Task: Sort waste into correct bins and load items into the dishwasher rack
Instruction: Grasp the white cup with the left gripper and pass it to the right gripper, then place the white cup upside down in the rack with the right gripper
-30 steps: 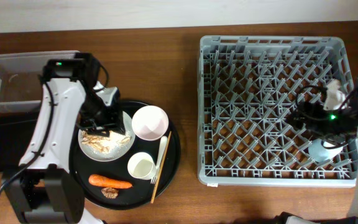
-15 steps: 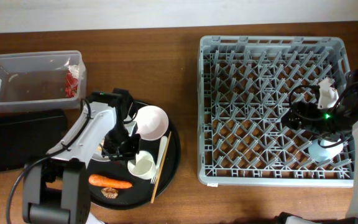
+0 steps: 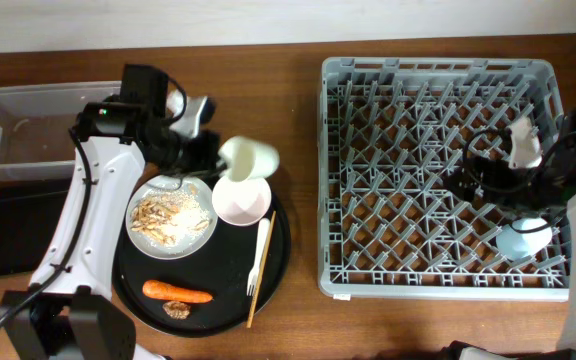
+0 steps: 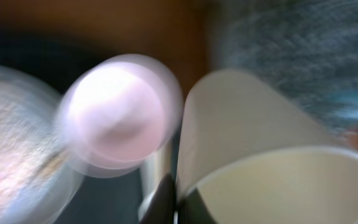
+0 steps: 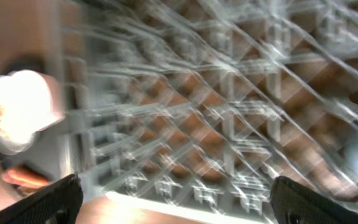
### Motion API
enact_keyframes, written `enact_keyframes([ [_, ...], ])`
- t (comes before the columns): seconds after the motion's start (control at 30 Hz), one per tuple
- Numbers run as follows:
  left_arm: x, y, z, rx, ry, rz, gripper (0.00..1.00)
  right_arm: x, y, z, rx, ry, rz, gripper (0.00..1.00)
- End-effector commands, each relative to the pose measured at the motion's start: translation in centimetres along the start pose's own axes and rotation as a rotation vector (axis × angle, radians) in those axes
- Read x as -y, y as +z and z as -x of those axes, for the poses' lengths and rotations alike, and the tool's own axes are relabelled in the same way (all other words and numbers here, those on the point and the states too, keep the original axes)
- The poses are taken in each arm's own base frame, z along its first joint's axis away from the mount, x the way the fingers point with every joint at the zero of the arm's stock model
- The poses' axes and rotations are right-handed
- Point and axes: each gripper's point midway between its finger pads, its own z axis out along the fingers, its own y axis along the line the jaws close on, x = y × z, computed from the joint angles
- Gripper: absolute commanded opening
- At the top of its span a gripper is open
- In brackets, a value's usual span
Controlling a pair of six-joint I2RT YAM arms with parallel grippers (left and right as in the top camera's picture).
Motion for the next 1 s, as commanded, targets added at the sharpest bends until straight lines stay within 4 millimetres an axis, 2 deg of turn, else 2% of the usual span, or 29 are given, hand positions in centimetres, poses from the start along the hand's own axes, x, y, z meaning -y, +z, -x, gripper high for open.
enact_keyframes([
  [0.0, 10.9, -3.7, 1.4, 0.128, 0.334, -0.621, 0.00, -8.7, -2.2, 1.6, 0.156, -0.296, 0.480, 0.99],
  [0.07, 13.3, -4.6, 1.9, 0.178, 0.446, -0.725, 0.00, -12.3, -3.2, 1.2, 0.201, -0.428, 0.647, 0.99],
  [0.17, 15.8, -3.9, 1.3, 0.172, 0.542, -0.766, 0.00, -16.5, -2.3, -0.1, 0.164, -0.579, 0.736, 0.99],
  [0.23, 16.8, -3.5, 0.6, 0.151, 0.561, -0.780, 0.00, -19.2, -2.3, -0.8, 0.167, -0.676, 0.816, 0.99],
  [0.3, 17.3, -3.3, 0.3, 0.139, 0.566, -0.790, 0.00, -21.0, -2.2, -1.1, 0.183, -0.762, 0.855, 0.99],
  [0.43, 18.4, -3.5, -0.6, 0.114, 0.576, -0.846, 0.00, -23.3, -2.4, -1.7, 0.213, -0.872, 0.921, 0.99],
  [0.53, 18.4, -3.4, -0.6, 0.113, 0.576, -0.840, 0.00, -24.4, -3.6, -1.8, 0.246, -0.904, 1.010, 1.00],
  [0.6, 18.3, -3.4, -0.6, 0.112, 0.574, -0.839, 0.00, -24.9, -4.6, -1.9, 0.270, -0.926, 1.071, 0.96],
  [0.67, 18.3, -3.4, -0.6, 0.112, 0.575, -0.839, 0.00, -25.0, -4.6, -1.9, 0.272, -0.927, 1.072, 0.86],
  [0.77, 18.3, -3.4, -0.6, 0.112, 0.575, -0.838, 0.00, -25.0, -4.6, -1.9, 0.271, -0.927, 1.072, 0.78],
  [0.8, 18.3, -3.4, -0.6, 0.113, 0.575, -0.835, 0.01, -25.0, -4.6, -1.9, 0.271, -0.926, 1.073, 0.64],
  [0.97, 18.0, -3.0, -0.3, 0.117, 0.570, -0.802, 0.02, -25.1, -4.8, -2.0, 0.272, -0.926, 1.089, 0.63],
])
